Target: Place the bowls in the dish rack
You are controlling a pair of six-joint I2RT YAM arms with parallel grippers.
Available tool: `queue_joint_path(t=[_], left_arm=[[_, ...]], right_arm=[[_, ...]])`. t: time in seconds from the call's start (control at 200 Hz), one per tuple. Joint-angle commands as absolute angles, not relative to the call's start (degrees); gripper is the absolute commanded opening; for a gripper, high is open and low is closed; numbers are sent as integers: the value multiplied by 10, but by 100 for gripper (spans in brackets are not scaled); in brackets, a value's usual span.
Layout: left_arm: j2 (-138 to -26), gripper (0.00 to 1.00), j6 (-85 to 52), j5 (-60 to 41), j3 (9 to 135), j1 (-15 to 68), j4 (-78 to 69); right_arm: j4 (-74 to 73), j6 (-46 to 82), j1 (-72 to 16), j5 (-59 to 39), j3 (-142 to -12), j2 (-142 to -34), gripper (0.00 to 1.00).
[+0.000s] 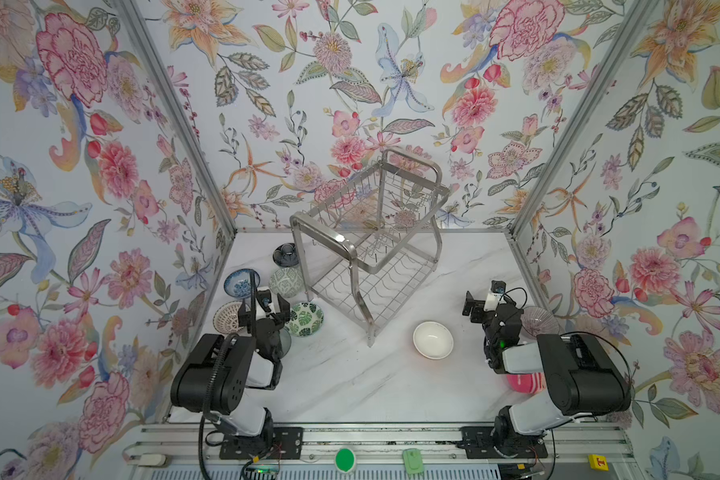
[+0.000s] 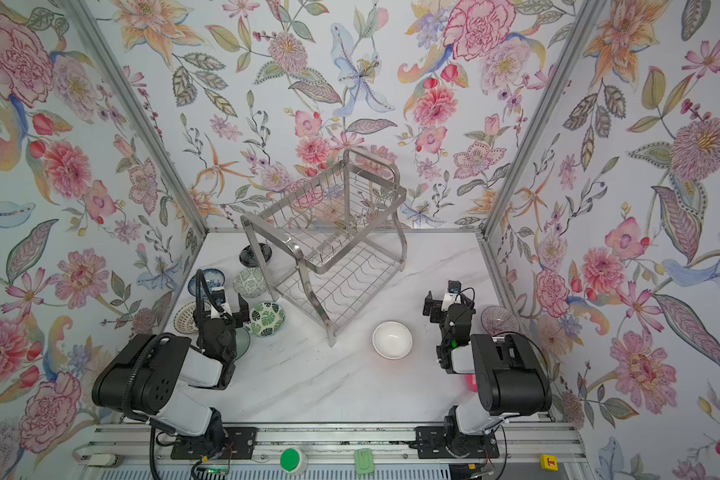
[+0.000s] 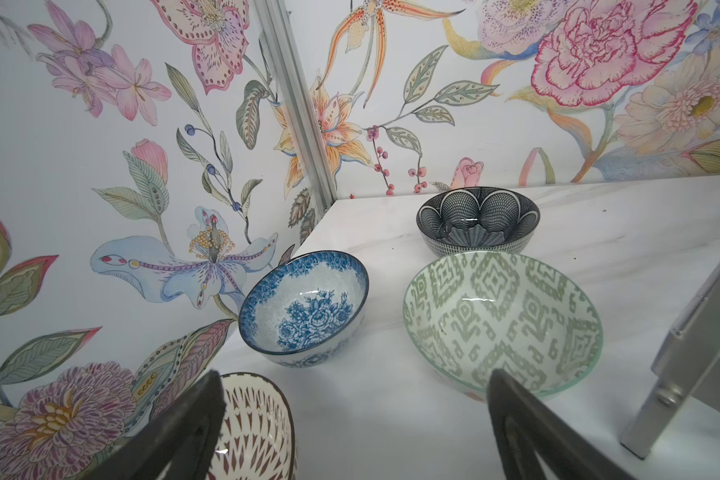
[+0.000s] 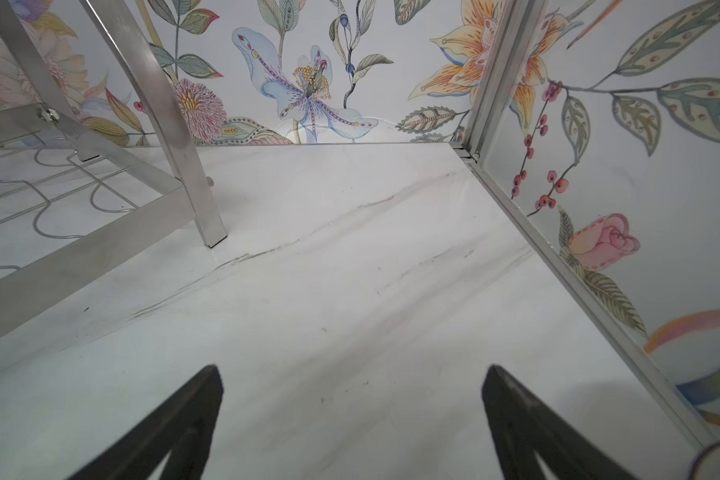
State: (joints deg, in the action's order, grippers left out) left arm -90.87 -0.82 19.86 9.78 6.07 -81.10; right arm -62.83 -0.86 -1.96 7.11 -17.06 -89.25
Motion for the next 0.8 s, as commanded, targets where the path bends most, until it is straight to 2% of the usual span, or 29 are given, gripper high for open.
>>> queue_joint_path(t=[0.0, 0.791], left_arm=[[-909, 99, -4, 196, 100, 64, -828], [-909, 99, -4, 196, 100, 64, -828]], right_arm=[[-642, -13, -23, 81, -166, -888, 99], [-638, -11, -19, 73, -167, -887, 99]])
